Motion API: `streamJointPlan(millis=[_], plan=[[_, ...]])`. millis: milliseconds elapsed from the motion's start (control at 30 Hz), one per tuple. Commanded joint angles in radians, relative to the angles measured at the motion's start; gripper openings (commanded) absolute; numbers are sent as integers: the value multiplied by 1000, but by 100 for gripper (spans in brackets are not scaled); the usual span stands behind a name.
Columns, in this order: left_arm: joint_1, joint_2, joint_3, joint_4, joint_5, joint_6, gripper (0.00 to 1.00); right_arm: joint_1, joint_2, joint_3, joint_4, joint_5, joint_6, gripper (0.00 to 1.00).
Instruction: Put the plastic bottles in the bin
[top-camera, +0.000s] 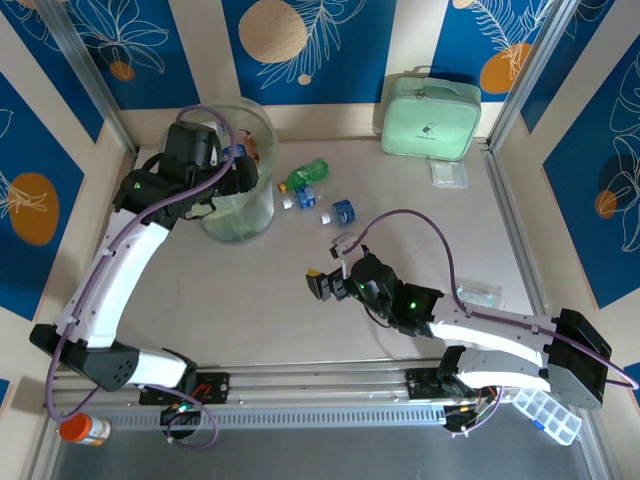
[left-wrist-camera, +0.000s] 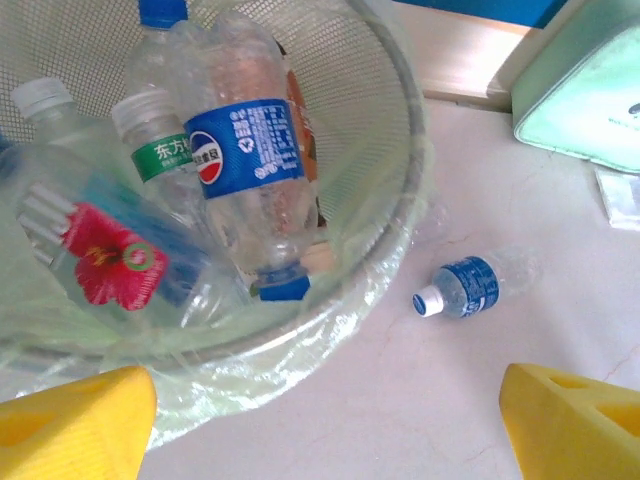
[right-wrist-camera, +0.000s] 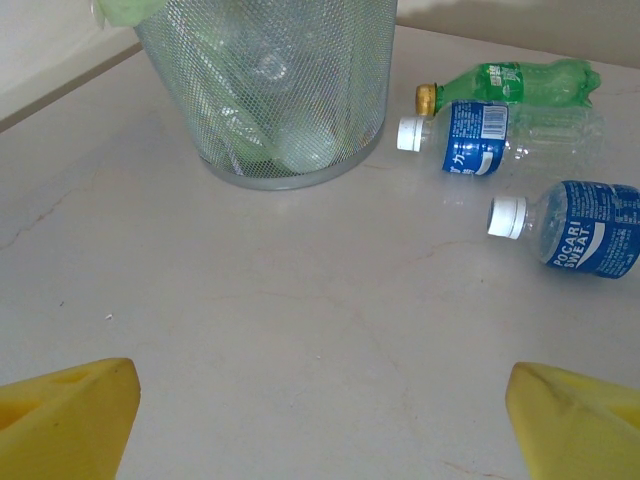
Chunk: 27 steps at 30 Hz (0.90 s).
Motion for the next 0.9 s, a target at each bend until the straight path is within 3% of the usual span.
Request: streamJointPlan(millis=[0, 267, 433, 667, 867], plan=[[-28, -48, -44, 30, -68, 6, 88, -1, -3, 28, 22, 13, -9, 95], [-96, -141, -183, 114, -40, 46, 87, -18, -9, 25, 16, 3, -3, 95], [-203, -265, -361, 222, -114, 21, 86, -31, -14, 22, 14, -15, 9, 94], [-343, -415, -780, 551, -237, 7, 83, -42, 1, 30, 5, -19, 19, 92], [-410, -459, -1013, 777, -242, 47, 81, -91, 8, 94, -97, -44, 109, 91]])
